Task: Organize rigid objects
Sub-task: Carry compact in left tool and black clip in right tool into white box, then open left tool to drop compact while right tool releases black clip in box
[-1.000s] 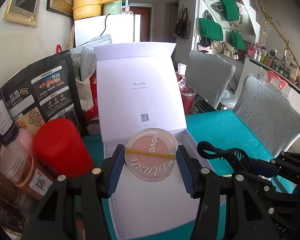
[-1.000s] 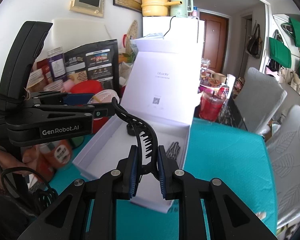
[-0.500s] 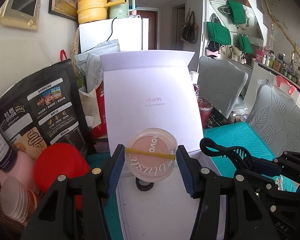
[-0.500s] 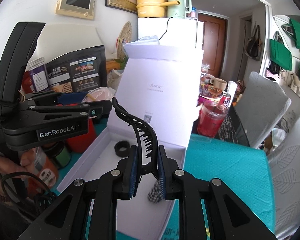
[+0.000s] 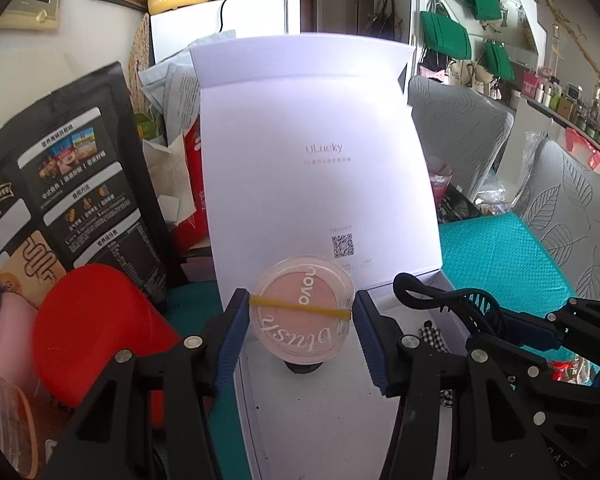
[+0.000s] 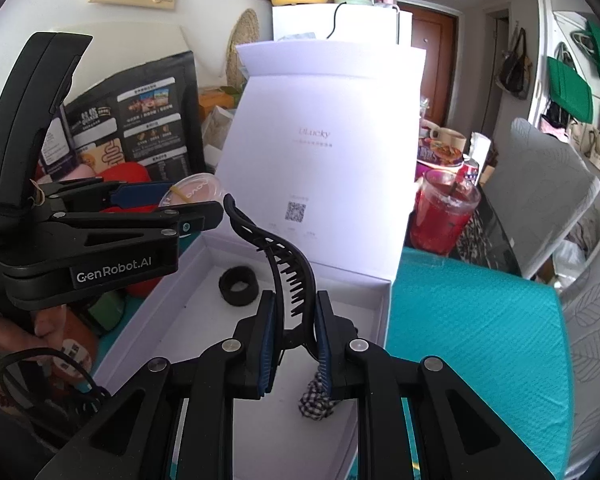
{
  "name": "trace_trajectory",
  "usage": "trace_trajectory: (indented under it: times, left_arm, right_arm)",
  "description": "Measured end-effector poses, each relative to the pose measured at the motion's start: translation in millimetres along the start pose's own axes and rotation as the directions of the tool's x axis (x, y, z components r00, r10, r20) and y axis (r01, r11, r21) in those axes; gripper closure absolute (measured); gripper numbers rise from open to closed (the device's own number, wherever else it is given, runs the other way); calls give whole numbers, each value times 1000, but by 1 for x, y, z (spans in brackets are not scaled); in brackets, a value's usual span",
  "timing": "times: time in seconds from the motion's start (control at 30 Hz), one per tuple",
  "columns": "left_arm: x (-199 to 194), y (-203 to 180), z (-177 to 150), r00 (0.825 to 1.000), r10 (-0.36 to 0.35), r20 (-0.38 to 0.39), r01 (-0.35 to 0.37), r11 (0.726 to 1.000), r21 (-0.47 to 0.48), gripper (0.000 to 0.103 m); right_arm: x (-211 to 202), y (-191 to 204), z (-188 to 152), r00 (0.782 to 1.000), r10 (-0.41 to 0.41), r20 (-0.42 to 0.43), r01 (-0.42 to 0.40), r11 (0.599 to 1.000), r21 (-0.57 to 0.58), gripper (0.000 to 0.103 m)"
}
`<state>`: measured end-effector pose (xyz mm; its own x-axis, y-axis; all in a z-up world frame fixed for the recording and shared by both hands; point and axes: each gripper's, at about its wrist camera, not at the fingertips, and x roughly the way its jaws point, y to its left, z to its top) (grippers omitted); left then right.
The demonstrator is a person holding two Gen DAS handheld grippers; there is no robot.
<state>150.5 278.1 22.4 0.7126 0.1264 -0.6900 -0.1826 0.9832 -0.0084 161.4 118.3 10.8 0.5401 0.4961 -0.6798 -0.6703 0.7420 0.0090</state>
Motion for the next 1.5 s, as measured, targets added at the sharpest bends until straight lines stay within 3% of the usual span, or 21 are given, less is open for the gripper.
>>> trace_trajectory:
  times: [0.63, 0.9, 1.13, 1.27, 1.33, 1.4, 1.47, 1.5]
  left_arm:
    - [67, 6, -18, 984, 1, -177, -7, 999, -32, 51]
    - [85, 10, -26, 968, -8, -250, -5, 999, -50, 51]
    - [89, 11, -28, 962, -9, -272, -7, 998, -58, 51]
    - [97, 12, -24, 953, -57, -299, 30, 995, -95, 51]
    - [96, 11, -24, 953, -41, -301, 14, 996, -89, 50]
    - [94, 8, -21, 954, -22, -297, -2, 997, -79, 47]
    - [90, 5, -19, 959, -10, -285, -12, 997, -74, 25]
    - [87, 5, -19, 961, -6, -275, -14, 997, -72, 23]
  right_arm:
    - [63, -22, -13, 990, 4, -140, 6, 997, 74, 84]
    - [70, -29, -17, 985, 3, -172, 13, 996, 92, 84]
    - [72, -33, -18, 982, -7, -188, 28, 994, 107, 84]
    - [72, -34, -18, 981, -21, -193, 42, 994, 105, 83]
    - [71, -34, -18, 981, -34, -193, 54, 994, 100, 82]
    - [71, -33, -18, 980, -36, -198, 57, 993, 99, 74]
    - [69, -33, -18, 980, -33, -198, 53, 994, 99, 72]
    - [68, -32, -18, 980, -39, -197, 58, 994, 95, 72]
